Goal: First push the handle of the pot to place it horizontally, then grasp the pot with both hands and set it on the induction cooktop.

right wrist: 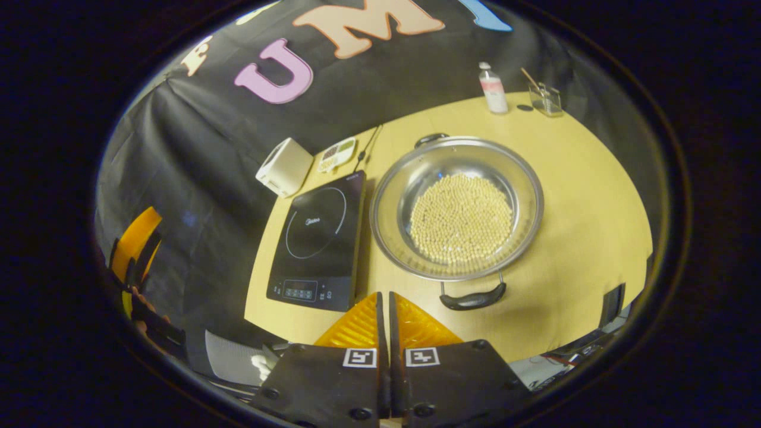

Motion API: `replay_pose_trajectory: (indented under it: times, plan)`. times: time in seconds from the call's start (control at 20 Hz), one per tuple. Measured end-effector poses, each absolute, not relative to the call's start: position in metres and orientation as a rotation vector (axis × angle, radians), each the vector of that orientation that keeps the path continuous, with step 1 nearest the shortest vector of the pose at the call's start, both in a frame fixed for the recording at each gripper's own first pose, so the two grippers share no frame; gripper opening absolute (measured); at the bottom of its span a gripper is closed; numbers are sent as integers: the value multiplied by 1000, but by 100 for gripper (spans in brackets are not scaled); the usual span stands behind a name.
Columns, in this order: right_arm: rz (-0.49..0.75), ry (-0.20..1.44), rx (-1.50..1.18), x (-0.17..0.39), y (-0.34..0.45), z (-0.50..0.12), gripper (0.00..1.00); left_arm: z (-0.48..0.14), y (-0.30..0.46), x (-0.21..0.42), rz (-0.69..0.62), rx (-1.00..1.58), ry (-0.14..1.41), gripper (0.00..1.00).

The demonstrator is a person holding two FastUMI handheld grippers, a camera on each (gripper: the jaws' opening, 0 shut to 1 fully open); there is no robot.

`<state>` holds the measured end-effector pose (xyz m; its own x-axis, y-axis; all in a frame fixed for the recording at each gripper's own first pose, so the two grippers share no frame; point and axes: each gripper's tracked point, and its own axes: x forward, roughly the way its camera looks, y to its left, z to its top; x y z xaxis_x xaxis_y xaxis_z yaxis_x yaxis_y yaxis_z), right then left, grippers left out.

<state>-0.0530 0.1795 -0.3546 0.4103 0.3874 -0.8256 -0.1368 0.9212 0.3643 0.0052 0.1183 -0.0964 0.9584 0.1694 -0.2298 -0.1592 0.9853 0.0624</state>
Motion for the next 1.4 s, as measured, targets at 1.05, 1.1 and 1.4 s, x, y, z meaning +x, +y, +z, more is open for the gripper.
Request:
replay_pose_trajectory:
  times: [1.05, 1.1, 1.4]
  plan:
    - [324, 1370, 70, -49, 150, -438, 3, -106, 96, 21, 258, 48, 295, 96]
    - [319, 1372, 67, -49, 146, -439, 0, -105, 94, 22, 257, 47, 293, 96]
    - [261, 1364, 50, -37, 107, -437, 3, -108, 78, 29, 236, 48, 295, 96]
